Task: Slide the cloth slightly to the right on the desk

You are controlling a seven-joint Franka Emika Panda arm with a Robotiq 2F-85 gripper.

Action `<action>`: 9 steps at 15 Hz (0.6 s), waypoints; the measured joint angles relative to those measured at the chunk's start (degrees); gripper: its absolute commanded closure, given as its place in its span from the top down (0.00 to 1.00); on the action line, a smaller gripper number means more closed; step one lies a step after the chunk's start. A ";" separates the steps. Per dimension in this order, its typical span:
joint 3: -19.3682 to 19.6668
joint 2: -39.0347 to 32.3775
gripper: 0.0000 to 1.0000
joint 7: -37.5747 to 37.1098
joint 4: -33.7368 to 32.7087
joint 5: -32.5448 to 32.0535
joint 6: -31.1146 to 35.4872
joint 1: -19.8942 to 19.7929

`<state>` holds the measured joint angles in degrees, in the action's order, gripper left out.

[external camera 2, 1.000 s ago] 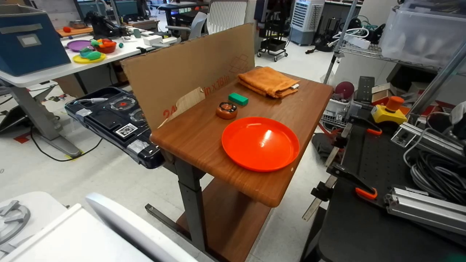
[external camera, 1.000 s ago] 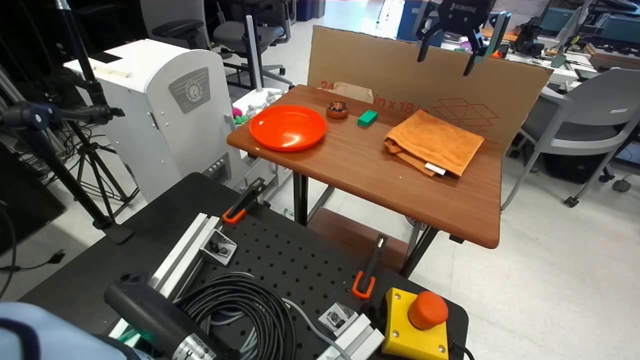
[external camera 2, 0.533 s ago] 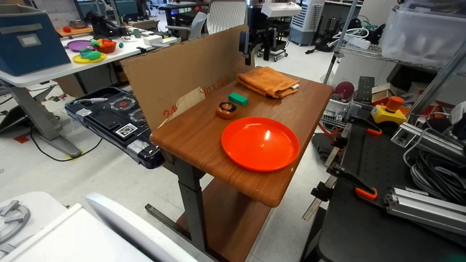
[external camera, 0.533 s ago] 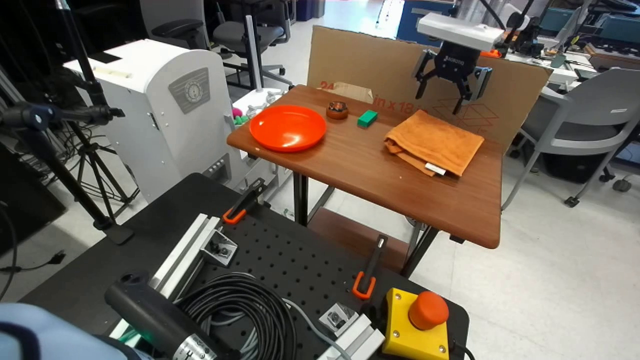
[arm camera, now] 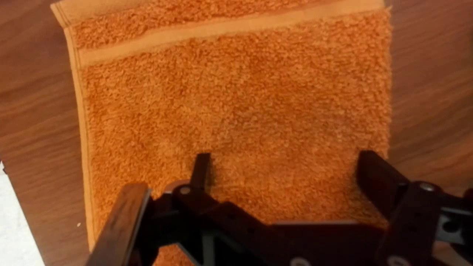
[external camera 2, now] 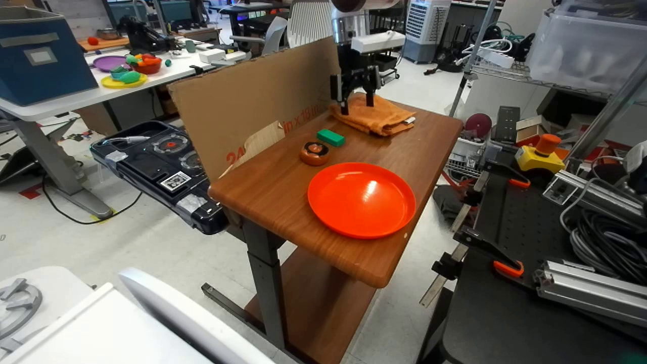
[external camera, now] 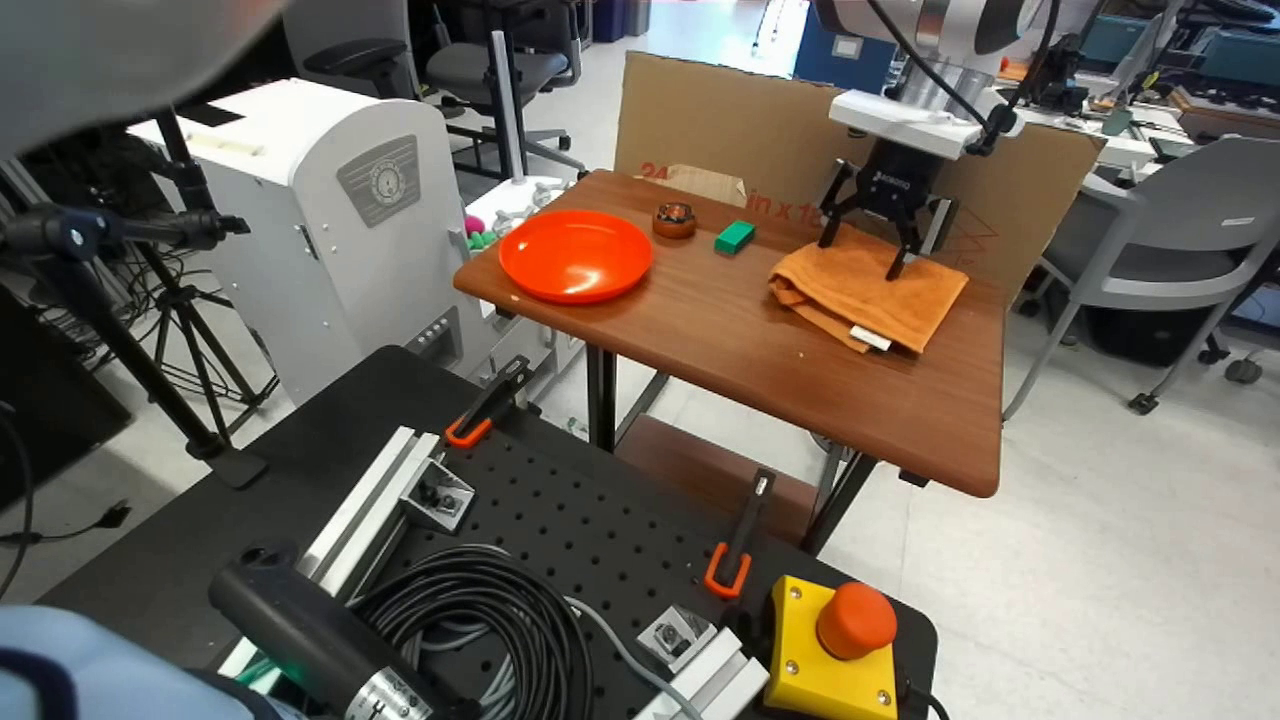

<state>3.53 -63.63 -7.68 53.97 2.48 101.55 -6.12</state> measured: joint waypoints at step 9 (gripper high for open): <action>0.94 -4.74 1.00 1.98 -7.02 -5.01 -16.58 -0.08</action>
<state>4.47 -68.37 -5.71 46.95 -2.54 84.97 -6.20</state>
